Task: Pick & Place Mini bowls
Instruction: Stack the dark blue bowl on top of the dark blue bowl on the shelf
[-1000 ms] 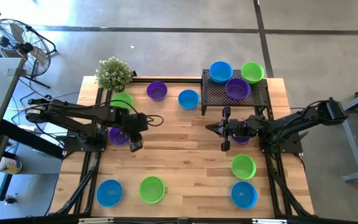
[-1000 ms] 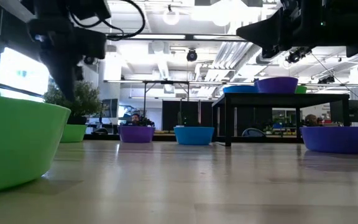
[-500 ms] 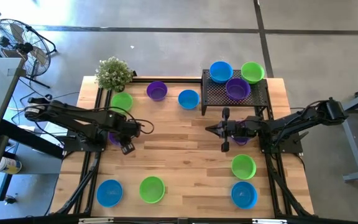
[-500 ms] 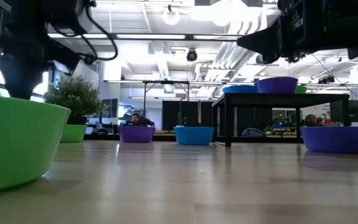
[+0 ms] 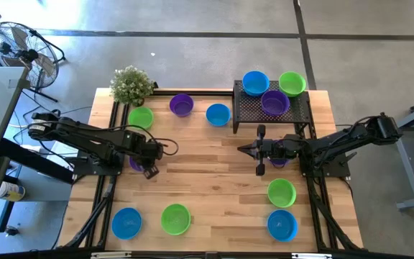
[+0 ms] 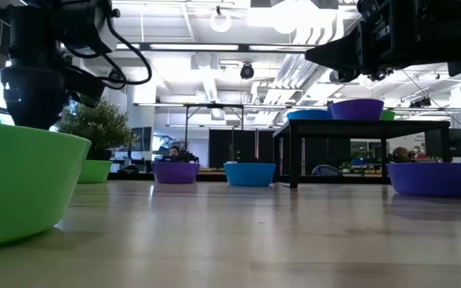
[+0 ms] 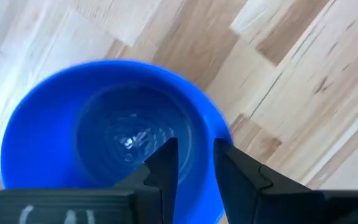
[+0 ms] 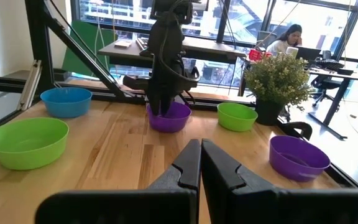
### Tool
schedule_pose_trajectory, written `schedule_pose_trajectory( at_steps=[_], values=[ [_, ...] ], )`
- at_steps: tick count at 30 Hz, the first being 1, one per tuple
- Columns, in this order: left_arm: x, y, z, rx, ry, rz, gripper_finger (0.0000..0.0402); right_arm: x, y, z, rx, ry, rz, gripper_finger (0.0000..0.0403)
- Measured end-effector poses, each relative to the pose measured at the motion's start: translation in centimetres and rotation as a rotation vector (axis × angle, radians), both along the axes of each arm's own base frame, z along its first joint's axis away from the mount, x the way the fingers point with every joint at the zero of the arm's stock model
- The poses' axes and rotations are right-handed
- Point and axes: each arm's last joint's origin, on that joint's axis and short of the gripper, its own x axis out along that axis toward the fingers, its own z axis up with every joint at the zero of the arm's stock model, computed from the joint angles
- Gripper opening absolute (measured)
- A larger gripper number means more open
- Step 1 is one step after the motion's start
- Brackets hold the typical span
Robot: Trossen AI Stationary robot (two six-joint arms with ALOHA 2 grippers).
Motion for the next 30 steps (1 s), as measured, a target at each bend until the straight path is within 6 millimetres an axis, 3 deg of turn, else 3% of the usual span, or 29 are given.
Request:
schedule_pose_trajectory(
  at_steps=[5, 14, 22, 30],
  values=[
    [0.0, -0.1, 0.2, -0.022, 0.011, -0.006, 0.0098, 0.0, 0.0, 0.0, 0.006, 0.000, 0.000, 0.0002],
    [0.6, -0.2, 2.8, -0.035, 0.005, -0.059, 0.0119, 0.0, 0.0, 0.0, 0.020, 0.001, 0.000, 0.0002],
    [0.7, -0.8, 2.7, -0.093, 0.004, -0.065, 0.0183, 0.0, 0.0, -0.1, 0.012, 0.014, 0.000, 0.0002],
    [1.6, -2.0, 1.4, -0.040, 0.055, -0.111, 0.0173, 0.0, 0.0, -0.2, -0.025, 0.021, -0.001, 0.0002]
  ],
)
